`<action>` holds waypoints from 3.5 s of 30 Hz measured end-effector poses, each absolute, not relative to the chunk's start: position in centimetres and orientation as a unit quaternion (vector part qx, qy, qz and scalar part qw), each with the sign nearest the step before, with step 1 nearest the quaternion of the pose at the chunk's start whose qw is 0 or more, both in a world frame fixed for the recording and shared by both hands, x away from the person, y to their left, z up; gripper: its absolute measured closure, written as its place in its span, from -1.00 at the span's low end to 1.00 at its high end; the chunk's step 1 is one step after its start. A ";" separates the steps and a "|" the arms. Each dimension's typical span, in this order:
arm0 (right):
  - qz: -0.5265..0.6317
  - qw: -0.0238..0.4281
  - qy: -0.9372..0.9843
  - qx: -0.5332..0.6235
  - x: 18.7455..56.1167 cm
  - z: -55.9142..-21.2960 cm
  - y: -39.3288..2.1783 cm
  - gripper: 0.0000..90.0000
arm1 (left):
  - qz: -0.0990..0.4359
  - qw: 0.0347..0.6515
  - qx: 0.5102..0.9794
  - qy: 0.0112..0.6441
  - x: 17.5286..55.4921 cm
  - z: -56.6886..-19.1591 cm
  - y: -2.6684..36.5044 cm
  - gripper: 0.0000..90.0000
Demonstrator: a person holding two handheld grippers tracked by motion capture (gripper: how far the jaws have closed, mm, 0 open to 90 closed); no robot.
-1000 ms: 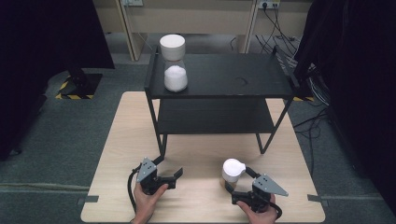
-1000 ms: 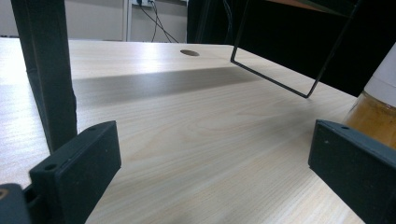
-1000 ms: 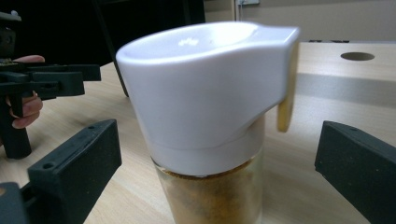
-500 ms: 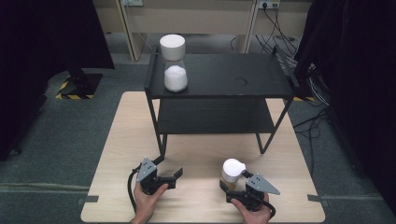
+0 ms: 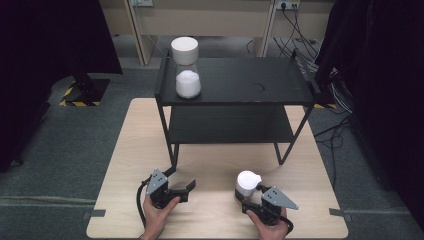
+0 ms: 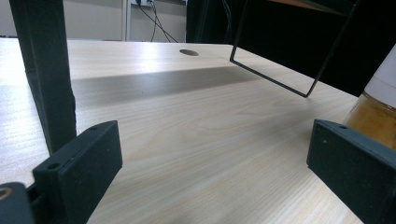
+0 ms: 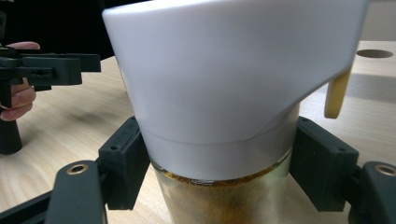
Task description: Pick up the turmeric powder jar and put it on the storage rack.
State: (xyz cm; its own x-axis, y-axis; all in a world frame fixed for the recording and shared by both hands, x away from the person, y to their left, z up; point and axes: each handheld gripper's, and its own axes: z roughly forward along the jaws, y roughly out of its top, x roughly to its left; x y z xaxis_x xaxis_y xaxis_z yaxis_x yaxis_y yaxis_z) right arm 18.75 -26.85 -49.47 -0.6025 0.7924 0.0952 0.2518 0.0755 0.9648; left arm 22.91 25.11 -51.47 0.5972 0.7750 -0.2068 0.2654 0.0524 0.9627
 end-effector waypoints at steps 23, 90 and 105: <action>0.562 0.258 0.691 0.374 18.2 -49.7 -26.3 -0.35 | 0.210 0.606 0.656 0.398 23.0 -51.4 25.2 -0.93; 0.608 0.342 0.626 0.349 18.3 -39.2 -28.9 -0.31 | 0.208 0.606 0.654 0.402 23.0 -51.4 25.2 -0.92; 0.612 0.344 0.622 0.345 18.7 -37.5 -29.0 -0.31 | 0.207 0.607 0.652 0.404 23.0 -51.4 25.2 -0.92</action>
